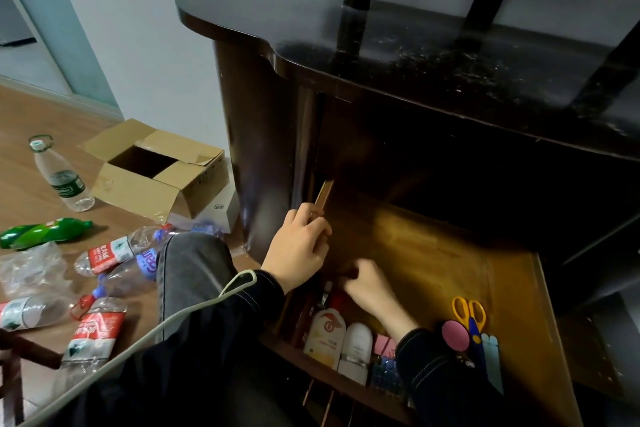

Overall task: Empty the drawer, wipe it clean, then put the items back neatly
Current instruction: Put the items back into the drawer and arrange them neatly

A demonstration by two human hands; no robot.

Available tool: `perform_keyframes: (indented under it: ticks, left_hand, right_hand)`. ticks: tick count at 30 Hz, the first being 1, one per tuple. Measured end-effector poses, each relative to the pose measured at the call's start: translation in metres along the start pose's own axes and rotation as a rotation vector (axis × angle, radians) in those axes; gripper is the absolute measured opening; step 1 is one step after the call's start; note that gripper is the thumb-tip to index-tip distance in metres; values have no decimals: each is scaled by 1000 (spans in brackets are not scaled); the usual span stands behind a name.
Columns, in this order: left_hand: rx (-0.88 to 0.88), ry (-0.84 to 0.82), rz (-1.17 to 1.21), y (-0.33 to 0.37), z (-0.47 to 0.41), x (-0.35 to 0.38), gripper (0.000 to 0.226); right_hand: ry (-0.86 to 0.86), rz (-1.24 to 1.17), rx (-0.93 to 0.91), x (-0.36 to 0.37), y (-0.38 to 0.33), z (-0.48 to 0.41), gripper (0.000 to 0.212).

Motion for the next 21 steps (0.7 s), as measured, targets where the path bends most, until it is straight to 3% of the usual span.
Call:
perform_keyframes:
  ticks: [5,11,17,21]
  left_hand:
    - [125,-107,-34,26,17,-11,24]
    - [398,-450,146,98,70,1,32]
    - [547,-639,149,137,112,29,42]
    - [618,-576,86,142,119,33,35]
  right_hand:
    - [7,-19,-148,-49,-5,60,8]
    - [26,0,-188,-87,35,172,5]
    - [69,304,-253,-96,71,231,45]
    - [171,284,-327,-98,70,241,47]
Point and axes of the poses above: each hand's wrist, its own z-axis away from the middle knuckle, its own x-axis out of the palm, y = z × x, the point moved 7 cm from there along -z, towards the middle knuckle
